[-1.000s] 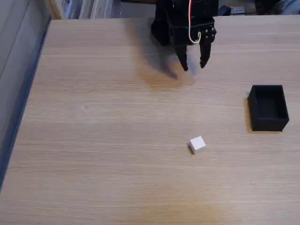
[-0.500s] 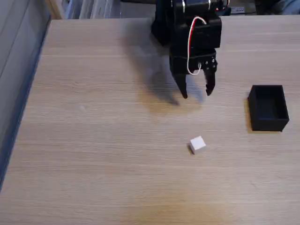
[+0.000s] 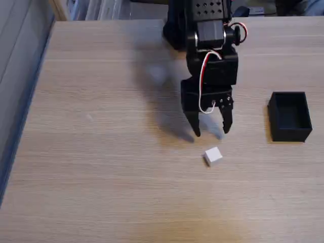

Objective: Pick a white block and place it in the black box.

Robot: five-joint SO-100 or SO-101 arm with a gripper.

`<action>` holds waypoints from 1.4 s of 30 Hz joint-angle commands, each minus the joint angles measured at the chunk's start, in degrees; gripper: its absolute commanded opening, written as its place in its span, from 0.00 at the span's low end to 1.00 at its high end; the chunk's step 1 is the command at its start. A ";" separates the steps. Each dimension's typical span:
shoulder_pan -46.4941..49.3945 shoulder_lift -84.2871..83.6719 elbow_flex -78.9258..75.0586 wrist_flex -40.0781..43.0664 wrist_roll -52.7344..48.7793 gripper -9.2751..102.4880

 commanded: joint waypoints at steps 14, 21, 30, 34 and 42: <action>2.55 -10.55 -12.13 -2.29 -2.20 0.33; 2.02 -11.78 -12.30 -2.55 -1.58 0.33; 0.88 -13.71 -14.15 -2.20 -0.70 0.33; 0.62 -15.21 -16.26 -1.67 -0.35 0.33; 0.62 -17.23 -17.84 -1.67 -0.70 0.31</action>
